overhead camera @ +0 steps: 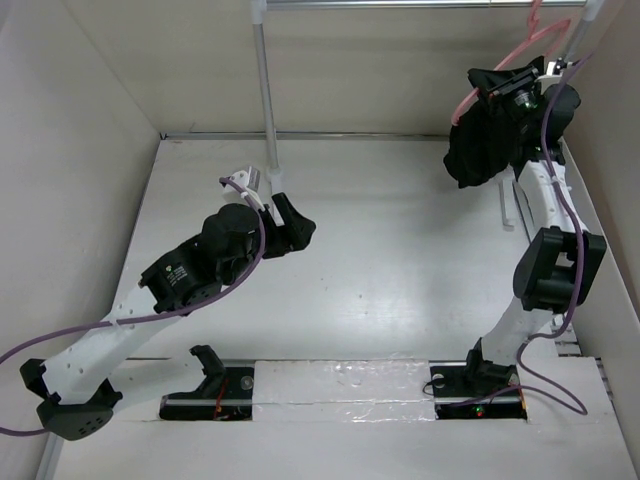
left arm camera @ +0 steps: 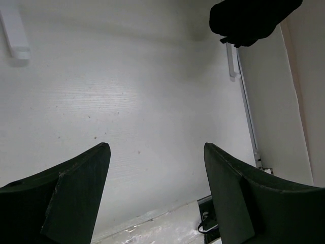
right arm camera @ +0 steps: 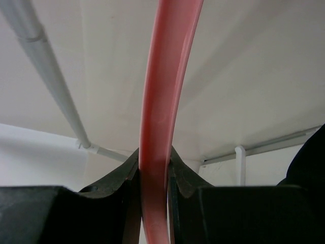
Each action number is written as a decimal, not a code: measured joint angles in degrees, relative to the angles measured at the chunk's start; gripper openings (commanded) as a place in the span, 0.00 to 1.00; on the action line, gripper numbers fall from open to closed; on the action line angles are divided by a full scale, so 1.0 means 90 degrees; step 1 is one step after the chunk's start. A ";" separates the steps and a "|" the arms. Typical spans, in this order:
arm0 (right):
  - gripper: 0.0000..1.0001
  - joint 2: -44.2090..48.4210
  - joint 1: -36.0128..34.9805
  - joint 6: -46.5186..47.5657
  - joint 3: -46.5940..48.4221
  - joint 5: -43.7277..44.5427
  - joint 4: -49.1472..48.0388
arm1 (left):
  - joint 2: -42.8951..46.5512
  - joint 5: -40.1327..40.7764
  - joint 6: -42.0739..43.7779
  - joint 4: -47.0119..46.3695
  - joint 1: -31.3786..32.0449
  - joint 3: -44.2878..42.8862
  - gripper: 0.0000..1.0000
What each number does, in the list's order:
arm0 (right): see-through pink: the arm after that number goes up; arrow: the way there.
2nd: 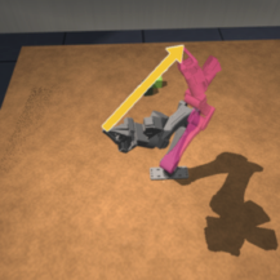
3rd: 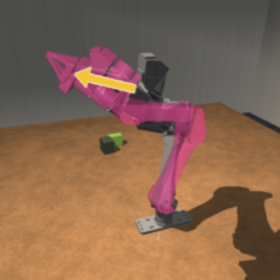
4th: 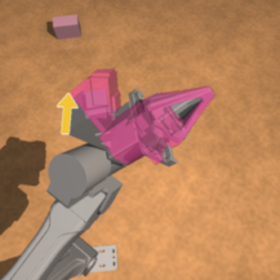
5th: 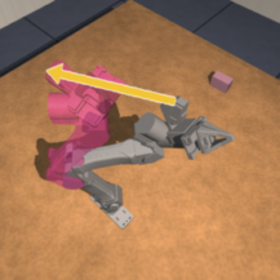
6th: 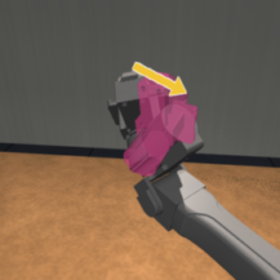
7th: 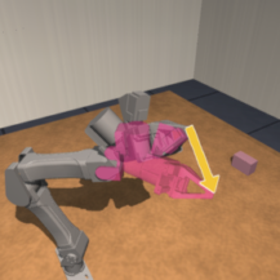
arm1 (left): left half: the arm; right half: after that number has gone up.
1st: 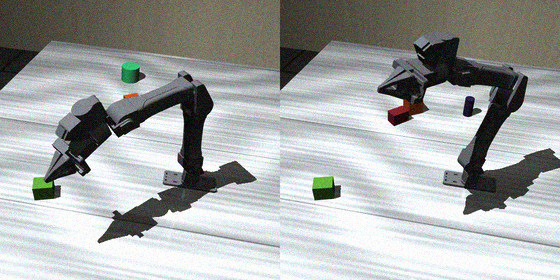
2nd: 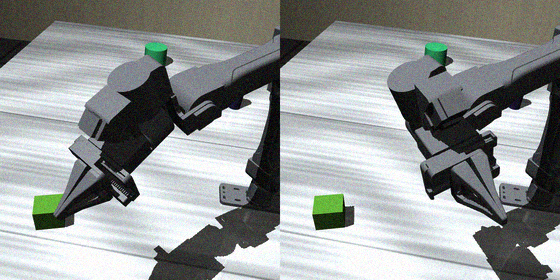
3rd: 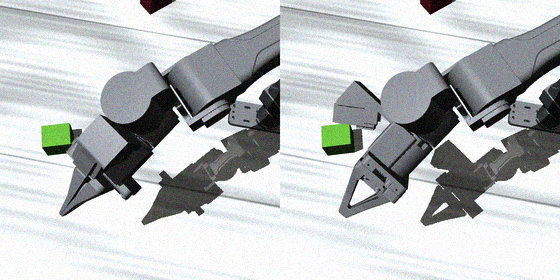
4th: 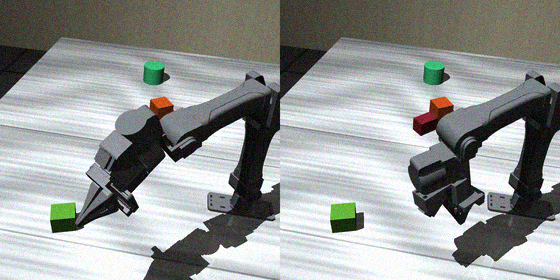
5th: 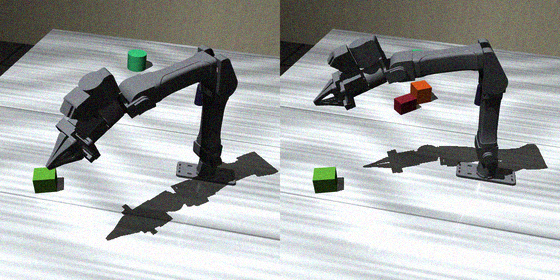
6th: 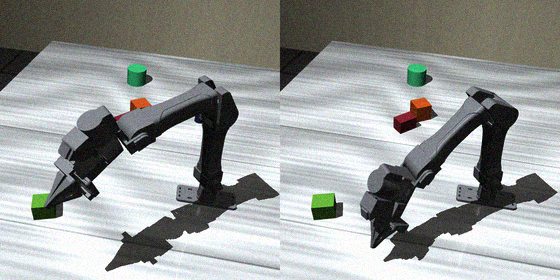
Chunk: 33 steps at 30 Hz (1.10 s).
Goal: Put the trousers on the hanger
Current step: Place the hanger at the clothesline, then reset both arms
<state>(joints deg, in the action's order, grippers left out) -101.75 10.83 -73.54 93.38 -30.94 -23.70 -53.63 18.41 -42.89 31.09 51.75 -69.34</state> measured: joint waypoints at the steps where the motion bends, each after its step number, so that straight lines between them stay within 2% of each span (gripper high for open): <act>1: 0.00 -0.0041 0.0005 0.0012 0.0000 -0.0007 0.0034 | 0.0000 0.0002 0.0000 0.0000 0.0000 0.0000 0.70; 6: 0.00 -0.0117 0.0046 0.0095 0.0000 -0.0085 0.0104 | -0.0032 0.0002 -0.0002 -0.0007 0.0000 0.0000 0.70; 7: 0.15 -0.0117 0.0053 0.0097 0.0000 -0.0092 0.0104 | -0.0044 0.0000 0.0000 -0.0010 0.0000 0.0000 0.70; 8: 0.16 -0.0117 0.0085 0.0114 0.0000 -0.0121 0.0107 | -0.0046 0.0002 -0.0002 -0.0017 0.0000 0.0000 0.70; 10: 0.41 -0.0114 0.0119 0.0185 -0.0029 -0.0121 0.0102 | -0.0080 0.0002 0.0000 -0.0027 0.0000 0.0000 0.70; 11: 0.62 -0.0112 0.0141 0.0223 -0.0051 -0.0121 0.0078 | -0.0095 0.0005 0.0000 -0.0032 0.0000 0.0000 0.70; 15: 0.90 -0.0017 0.0277 0.0415 -0.0109 -0.0180 0.0022 | -0.0219 0.0039 0.0032 -0.0034 0.0000 -0.0070 0.71; 17: 0.94 0.0121 0.0367 0.0529 -0.0146 -0.0228 0.0034 | -0.0330 0.0092 0.0066 -0.0041 0.0000 -0.0202 0.72; 18: 1.00 0.0221 0.0408 0.0602 -0.0165 -0.0243 0.0075 | -0.0379 0.0124 0.0085 -0.0039 0.0000 -0.0282 0.72; 29: 1.00 0.2533 0.0736 0.2113 -0.1297 -0.0423 0.0901 | -0.0867 0.0342 0.0464 -0.0291 0.0000 -0.0913 0.90; 30: 1.00 0.2839 0.0716 0.2302 -0.1503 -0.0488 0.0979 | -0.0869 0.0342 0.0503 -0.0318 0.0000 -0.0930 0.98; 33: 1.00 0.3895 0.0576 0.3021 -0.2227 -0.0568 0.1345 | -0.0869 0.0369 0.0629 -0.0459 0.0000 -0.1003 0.99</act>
<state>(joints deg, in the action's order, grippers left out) -66.70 16.01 -46.35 73.34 -36.05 -11.60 -61.45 21.74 -37.23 26.96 51.75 -78.37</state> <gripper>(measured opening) 0.999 0.982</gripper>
